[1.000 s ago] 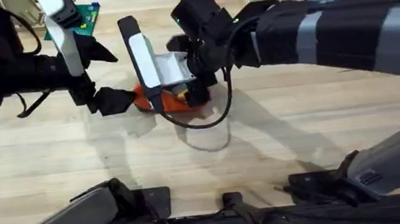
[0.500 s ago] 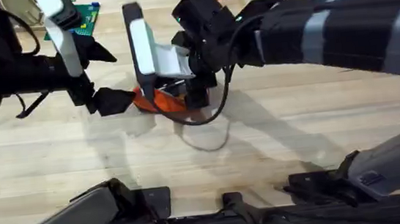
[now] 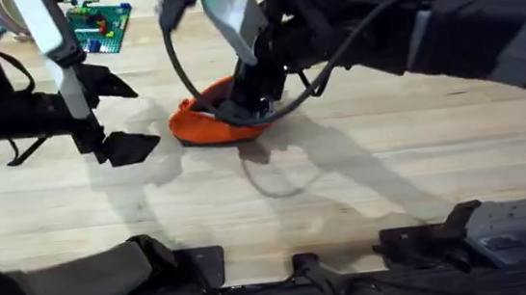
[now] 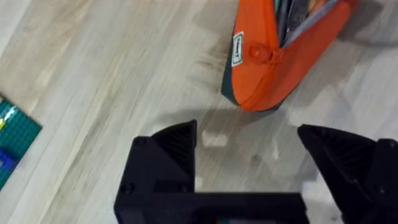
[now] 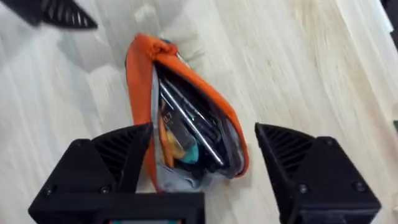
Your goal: Unzip the bag, pick up the pens from the table one at a time and place them inside, then zip the bag closed.
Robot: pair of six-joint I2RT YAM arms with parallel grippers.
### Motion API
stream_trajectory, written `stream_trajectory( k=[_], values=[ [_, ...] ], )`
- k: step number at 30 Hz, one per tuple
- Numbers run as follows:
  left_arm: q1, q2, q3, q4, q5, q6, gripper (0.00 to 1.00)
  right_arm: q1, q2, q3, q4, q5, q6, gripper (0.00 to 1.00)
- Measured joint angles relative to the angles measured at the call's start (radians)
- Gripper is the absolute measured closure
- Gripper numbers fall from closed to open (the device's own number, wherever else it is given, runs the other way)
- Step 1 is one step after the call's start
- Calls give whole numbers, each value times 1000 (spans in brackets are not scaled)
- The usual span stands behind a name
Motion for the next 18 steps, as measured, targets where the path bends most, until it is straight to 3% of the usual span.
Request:
stream_trajectory(
  k=[9, 18],
  values=[
    [0, 137, 0, 1, 0, 155, 7, 0, -37, 12, -4, -5, 302, 4],
    [3, 239, 0, 24, 0, 229, 7, 0, -37, 13, -28, -8, 414, 4]
  ],
)
